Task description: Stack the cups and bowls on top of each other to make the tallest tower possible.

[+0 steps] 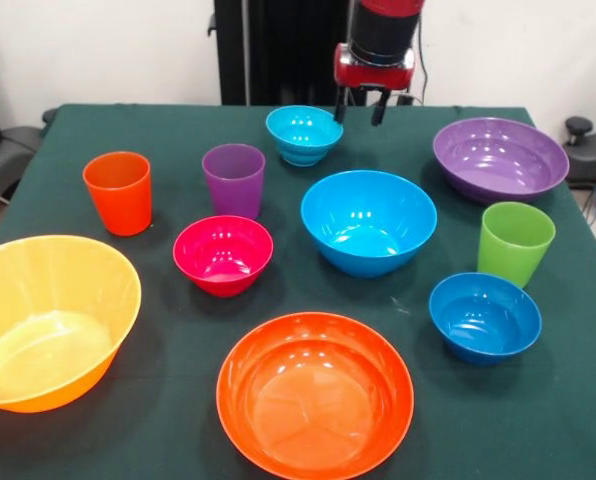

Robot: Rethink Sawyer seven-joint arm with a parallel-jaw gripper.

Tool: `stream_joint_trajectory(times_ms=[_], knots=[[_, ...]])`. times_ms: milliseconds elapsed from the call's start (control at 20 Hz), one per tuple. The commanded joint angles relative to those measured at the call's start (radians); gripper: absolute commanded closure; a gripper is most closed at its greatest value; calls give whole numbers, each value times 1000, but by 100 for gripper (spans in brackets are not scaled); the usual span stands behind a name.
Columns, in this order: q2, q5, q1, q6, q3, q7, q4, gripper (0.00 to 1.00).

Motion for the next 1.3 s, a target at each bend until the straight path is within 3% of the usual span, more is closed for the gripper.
stream_joint_trajectory(times_ms=[50, 400, 850, 1300], knots=[[30, -49, -31, -76, 100, 102, -113, 0], [-5, -23, -15, 11, 83, 90, -147, 0], [33, -15, -37, -8, 107, 94, -203, 0], [-1, -6, -79, 91, 158, 76, -216, 0]])
